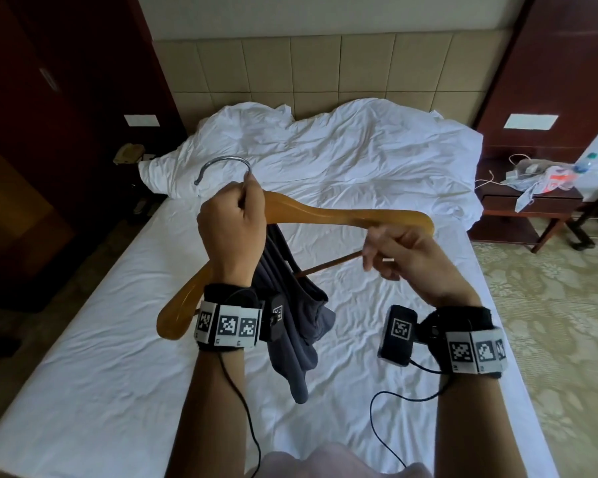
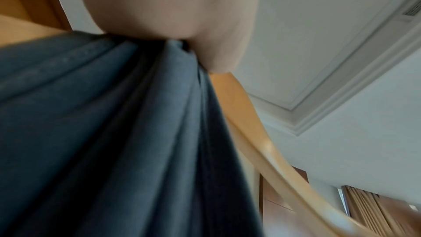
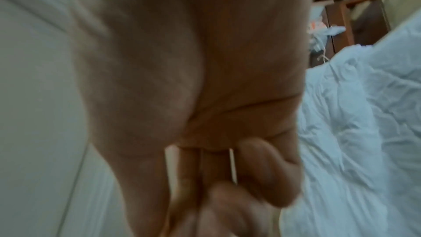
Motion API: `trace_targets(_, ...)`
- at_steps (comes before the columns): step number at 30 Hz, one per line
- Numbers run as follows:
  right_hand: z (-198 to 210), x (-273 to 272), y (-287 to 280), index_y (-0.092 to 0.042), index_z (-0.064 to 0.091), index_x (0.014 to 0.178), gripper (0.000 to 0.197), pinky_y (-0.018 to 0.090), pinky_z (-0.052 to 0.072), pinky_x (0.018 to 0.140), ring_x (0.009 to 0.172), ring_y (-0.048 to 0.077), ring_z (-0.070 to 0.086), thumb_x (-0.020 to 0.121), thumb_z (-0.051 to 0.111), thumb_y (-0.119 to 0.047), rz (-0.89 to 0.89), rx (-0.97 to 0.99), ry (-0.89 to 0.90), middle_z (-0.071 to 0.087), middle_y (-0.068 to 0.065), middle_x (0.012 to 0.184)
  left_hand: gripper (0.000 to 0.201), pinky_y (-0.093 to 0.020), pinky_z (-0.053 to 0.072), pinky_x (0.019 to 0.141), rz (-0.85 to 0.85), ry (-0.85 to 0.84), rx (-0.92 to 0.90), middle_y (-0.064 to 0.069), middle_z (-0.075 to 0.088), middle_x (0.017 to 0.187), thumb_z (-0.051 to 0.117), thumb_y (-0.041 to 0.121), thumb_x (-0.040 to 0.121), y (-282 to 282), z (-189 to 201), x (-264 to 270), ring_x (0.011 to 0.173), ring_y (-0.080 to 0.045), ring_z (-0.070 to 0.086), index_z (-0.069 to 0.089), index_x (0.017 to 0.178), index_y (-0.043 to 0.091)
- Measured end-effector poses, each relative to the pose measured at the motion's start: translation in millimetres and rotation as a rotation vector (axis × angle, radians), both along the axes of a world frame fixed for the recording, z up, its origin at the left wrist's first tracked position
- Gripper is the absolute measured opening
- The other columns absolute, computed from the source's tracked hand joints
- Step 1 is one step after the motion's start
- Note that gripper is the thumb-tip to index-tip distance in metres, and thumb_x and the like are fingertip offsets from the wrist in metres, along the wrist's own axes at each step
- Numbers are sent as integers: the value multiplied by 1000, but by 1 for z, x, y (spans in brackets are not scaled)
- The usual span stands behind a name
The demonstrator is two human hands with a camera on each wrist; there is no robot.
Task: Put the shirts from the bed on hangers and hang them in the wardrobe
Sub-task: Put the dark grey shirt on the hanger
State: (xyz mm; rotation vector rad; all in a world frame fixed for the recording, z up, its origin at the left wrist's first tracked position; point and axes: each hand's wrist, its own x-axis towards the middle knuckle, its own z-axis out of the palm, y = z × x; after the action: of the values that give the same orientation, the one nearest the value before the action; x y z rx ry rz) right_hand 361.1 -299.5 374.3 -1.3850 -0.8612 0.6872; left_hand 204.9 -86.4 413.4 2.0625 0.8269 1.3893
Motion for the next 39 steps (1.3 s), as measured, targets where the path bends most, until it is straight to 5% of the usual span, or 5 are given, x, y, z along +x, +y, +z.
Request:
trace_targets(16, -71, -28, 69, -19, 81, 106, 22, 15, 49, 71, 73, -5, 66, 94, 76, -1, 142, -255, -360, 72, -19, 78, 54, -28, 23, 50, -16, -98, -7, 9, 33, 45, 49, 35, 104, -9, 4, 6, 43, -15, 31, 33, 54, 26)
trace_targets(26, -70, 2, 37, -22, 77, 81, 29, 15, 25, 47, 49, 3, 28, 102, 58, -13, -14, 64, 617, 44, -6, 72, 60, -38, 27, 48, 11, -116, -53, 0, 34, 44, 50, 35, 105, 20, -1, -15, 42, -20, 31, 39, 52, 9)
trace_targets(31, -68, 12, 20, -16, 68, 63, 40, 19, 35, 39, 43, 6, 40, 43, 103, -23, -130, 98, 925, 47, -6, 60, 63, -42, 27, 49, -115, -90, -74, -10, 33, 44, 52, 30, 107, 23, -5, -22, 44, -19, 29, 35, 53, 2)
trace_targets(34, -52, 13, 15, -12, 60, 83, 27, 26, 50, 53, 69, 12, 63, 107, 53, -23, -308, -336, 891, 59, 3, 64, 62, -34, 25, 49, -150, -61, -64, -3, 32, 43, 54, 25, 106, 21, -6, -25, 43, -10, 28, 34, 51, 4)
trace_targets(39, -38, 16, -11, -13, 79, 77, 64, 21, 32, 47, 51, 14, 51, 99, 47, -64, -59, 50, 810, 61, 3, 65, 64, -26, 23, 47, -134, -43, -70, -2, 32, 42, 54, 23, 107, 26, -8, -30, 41, -11, 30, 32, 49, 9)
